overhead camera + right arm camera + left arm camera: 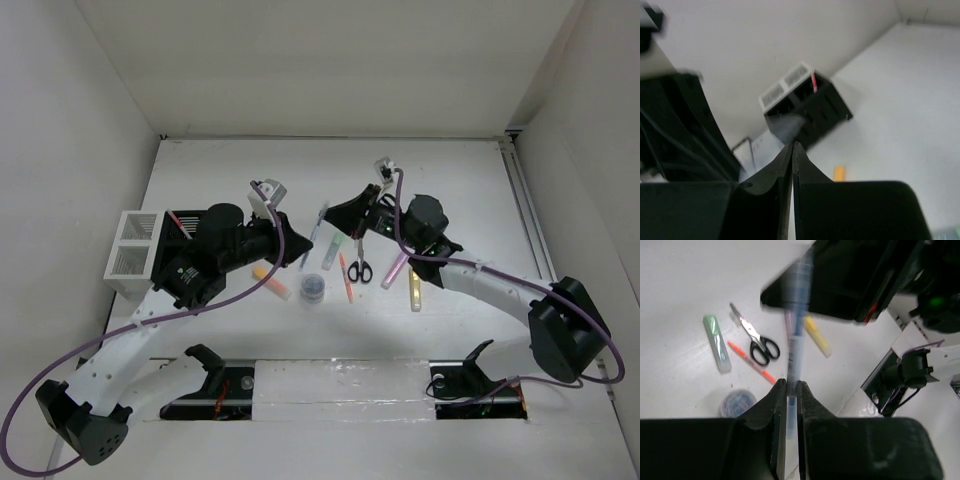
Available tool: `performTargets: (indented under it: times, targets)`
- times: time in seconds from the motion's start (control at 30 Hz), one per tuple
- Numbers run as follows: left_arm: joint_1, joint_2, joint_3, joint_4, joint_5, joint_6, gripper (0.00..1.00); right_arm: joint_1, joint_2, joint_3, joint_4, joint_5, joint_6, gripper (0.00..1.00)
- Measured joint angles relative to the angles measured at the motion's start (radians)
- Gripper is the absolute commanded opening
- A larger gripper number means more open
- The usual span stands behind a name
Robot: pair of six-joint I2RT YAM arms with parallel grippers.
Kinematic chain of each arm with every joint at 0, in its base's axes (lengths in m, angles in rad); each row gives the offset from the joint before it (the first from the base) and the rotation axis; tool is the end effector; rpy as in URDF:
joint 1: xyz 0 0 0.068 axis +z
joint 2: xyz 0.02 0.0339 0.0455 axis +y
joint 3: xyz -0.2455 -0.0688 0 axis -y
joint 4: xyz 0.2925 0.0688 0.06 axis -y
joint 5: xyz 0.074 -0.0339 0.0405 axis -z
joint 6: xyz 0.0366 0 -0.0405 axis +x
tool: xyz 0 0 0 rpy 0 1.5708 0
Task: Sort the stationery into containers
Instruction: Cap the pen, then place the stationery into the container
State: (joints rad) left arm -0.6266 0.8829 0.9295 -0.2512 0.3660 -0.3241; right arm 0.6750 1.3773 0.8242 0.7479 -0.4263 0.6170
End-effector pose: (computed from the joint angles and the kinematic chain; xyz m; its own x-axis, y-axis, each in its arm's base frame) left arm 0.2025 -0.1627 0.3548 -0.4208 -0.0625 -0.9050 0.7357 0.5602 -0.3807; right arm 0.2704 0.2358 0.2726 -0.3892 0.3633 -0.8465 -0.8098 0.3030 0.5024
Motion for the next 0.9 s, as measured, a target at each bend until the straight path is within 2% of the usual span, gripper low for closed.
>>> performTargets:
  times: [0.23, 0.43, 0.53, 0.57, 0.6, 0.67, 0.7, 0.9]
  targets:
    - [0.005, -0.008, 0.017, 0.191, -0.013, 0.006, 0.0, 0.007, 0.037, -0.035, -0.154, -0.154, -0.001, 0.0]
    - [0.005, -0.008, 0.02, 0.232, -0.029, 0.005, 0.0, 0.006, 0.029, -0.04, -0.181, -0.192, 0.009, 0.0]
    - [0.005, -0.008, 0.02, 0.234, -0.053, 0.004, 0.0, -0.002, 0.01, -0.042, -0.18, -0.192, 0.01, 0.11]
    - [0.005, -0.008, 0.02, 0.235, -0.067, 0.002, 0.0, -0.007, 0.003, -0.046, -0.18, -0.192, 0.01, 0.17]
    - [0.005, -0.008, 0.02, 0.235, -0.084, -0.001, 0.0, -0.011, -0.005, -0.05, -0.18, -0.19, 0.009, 0.29]
    - [0.005, -0.008, 0.02, 0.236, -0.137, -0.012, 0.0, -0.027, -0.021, -0.059, -0.187, -0.187, 0.002, 0.41]
    - [0.005, -0.008, 0.02, 0.235, -0.169, -0.021, 0.0, -0.034, -0.03, -0.063, -0.19, -0.182, -0.003, 0.5]
    - [0.017, 0.045, 0.056, 0.164, -0.549, -0.124, 0.0, -0.06, -0.117, -0.074, -0.277, -0.126, -0.074, 0.55]
